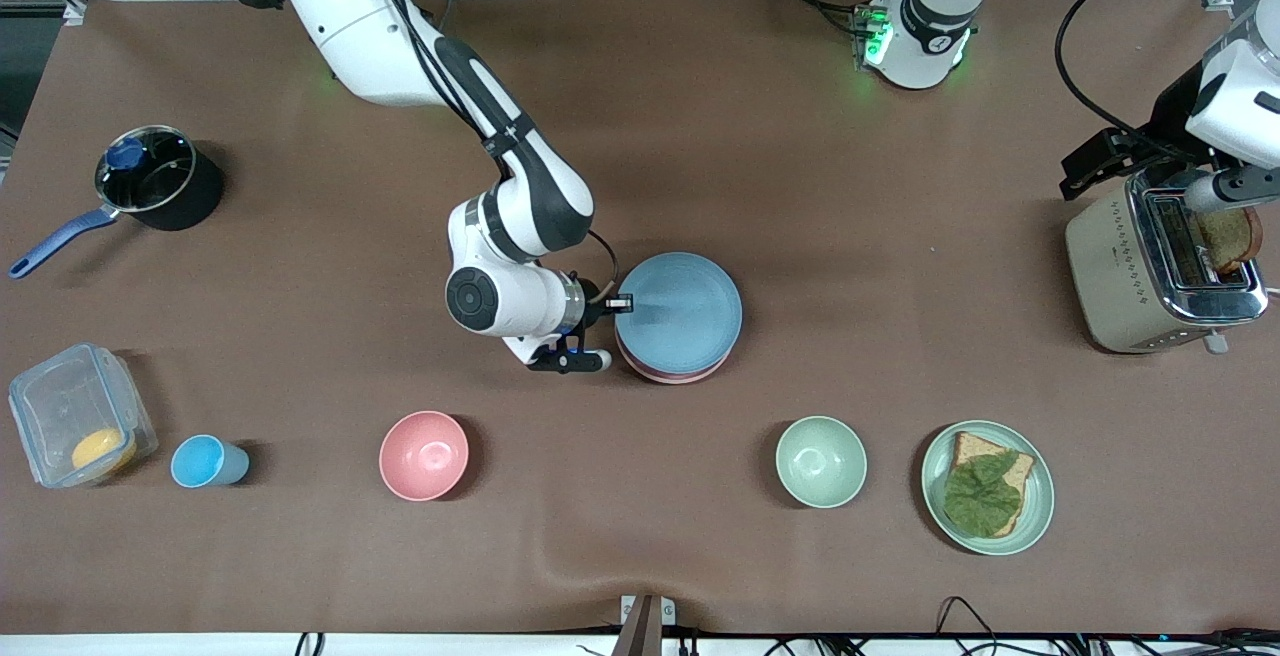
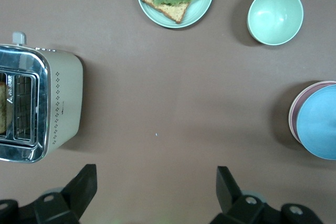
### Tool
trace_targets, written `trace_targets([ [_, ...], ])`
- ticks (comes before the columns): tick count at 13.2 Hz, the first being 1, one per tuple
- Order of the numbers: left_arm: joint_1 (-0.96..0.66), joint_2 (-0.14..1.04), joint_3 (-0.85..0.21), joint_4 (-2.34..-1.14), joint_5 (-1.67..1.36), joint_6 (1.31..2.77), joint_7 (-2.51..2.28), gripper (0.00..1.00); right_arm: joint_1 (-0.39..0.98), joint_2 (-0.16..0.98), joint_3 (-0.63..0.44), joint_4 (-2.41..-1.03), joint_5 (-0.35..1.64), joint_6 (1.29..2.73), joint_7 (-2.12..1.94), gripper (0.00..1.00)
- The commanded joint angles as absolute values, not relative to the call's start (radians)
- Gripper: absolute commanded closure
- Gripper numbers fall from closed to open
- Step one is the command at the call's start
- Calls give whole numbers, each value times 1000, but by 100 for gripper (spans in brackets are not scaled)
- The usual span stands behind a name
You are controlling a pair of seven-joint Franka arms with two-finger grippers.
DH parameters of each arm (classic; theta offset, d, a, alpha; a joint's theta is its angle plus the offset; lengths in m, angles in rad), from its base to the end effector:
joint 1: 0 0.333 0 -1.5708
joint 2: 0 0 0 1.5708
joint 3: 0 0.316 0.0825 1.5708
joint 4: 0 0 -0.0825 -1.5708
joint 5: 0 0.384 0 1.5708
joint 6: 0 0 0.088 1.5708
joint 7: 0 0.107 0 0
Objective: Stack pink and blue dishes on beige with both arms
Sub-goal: 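Open the right gripper and release the blue plate on the stack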
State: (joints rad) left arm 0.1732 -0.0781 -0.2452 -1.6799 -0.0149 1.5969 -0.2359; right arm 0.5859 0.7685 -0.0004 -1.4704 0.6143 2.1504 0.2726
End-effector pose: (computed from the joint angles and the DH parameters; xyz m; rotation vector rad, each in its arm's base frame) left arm 0.5303 -0.0448 0.6163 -3.1258 -0.2587 0.0102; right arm 0.5822 0.4147 0.2213 -2.6985 0.0726 0.3912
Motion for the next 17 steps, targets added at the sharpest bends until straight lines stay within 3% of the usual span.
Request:
trace_targets([
  [1, 160, -95, -221, -1674, 3, 1554, -213, 0, 600, 805, -12, -1424, 643, 2163, 287, 100],
  [3, 131, -100, -201, -1672, 2, 1549, -204, 0, 594, 805, -12, -1422, 643, 2163, 284, 100],
  [4, 97, -95, -177, -1671, 0, 1549, -184, 0, 591, 805, -12, -1420, 643, 2163, 282, 94],
  [5, 74, -89, -166, -1666, -2, 1549, -186, 0, 589, 805, -12, -1420, 643, 2163, 284, 37],
  [6, 68, -78, -161, -1645, -3, 1549, -186, 0, 588, 804, -12, -1420, 643, 2163, 285, 0],
  [11, 37, -38, -117, -1589, 3, 1516, -189, 0, 525, 772, -15, -1419, 640, 2138, 275, 0],
  [17, 32, -37, -123, -1582, 3, 1516, -190, 0, 394, 677, -72, -1419, 608, 1895, 264, 0],
])
